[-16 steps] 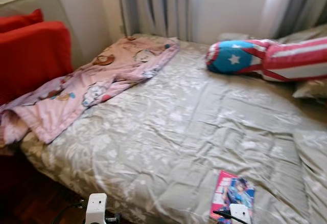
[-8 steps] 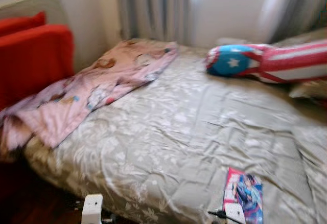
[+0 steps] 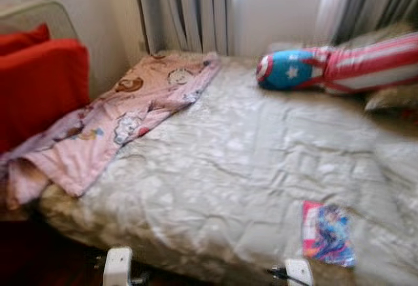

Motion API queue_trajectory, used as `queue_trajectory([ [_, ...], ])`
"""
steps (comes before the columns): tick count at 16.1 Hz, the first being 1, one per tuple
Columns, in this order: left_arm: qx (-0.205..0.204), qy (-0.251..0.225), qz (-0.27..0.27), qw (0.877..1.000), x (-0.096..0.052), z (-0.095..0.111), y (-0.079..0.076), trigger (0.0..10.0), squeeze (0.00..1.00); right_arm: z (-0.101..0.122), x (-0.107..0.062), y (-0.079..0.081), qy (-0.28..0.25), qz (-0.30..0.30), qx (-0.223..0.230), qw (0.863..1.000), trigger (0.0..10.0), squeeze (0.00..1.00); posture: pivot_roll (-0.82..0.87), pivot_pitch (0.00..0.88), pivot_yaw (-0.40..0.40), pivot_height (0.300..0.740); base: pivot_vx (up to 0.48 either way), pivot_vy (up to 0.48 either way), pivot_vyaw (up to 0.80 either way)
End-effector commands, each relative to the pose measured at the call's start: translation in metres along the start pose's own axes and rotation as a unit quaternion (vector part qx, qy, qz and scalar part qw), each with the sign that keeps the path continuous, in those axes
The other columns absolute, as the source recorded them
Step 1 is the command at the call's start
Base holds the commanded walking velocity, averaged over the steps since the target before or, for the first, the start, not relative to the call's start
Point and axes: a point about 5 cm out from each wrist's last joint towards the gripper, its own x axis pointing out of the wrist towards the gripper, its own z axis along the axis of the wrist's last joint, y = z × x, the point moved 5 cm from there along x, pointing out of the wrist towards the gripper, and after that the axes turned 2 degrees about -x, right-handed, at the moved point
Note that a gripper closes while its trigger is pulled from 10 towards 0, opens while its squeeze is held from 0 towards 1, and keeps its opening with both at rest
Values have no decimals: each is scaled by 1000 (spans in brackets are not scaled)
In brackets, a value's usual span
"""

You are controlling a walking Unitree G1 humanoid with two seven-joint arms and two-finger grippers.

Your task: Clean up the room

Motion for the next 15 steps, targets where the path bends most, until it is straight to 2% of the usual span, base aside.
queue_trajectory([
  [1, 9, 6, 8, 1000, -1, -3, 8, 10000, 0, 1, 0, 3, -1, 1, 4, 1000, 10000, 0, -30, 0, 30, 740, 0, 368, 0],
  [7, 9, 7, 9, 1000, -1, -3, 9, 10000, 0, -1, 0, -1, -1, -3, 6, 1000, 10000, 0, -34, 0, 34, 740, 0, 365, 0],
  [15, 10, 9, 9, 1000, -2, -5, 8, 10000, 0, -1, 0, 3, 2, -1, 2, 1000, 10000, 0, -41, 0, 39, 740, 0, 363, 0],
])
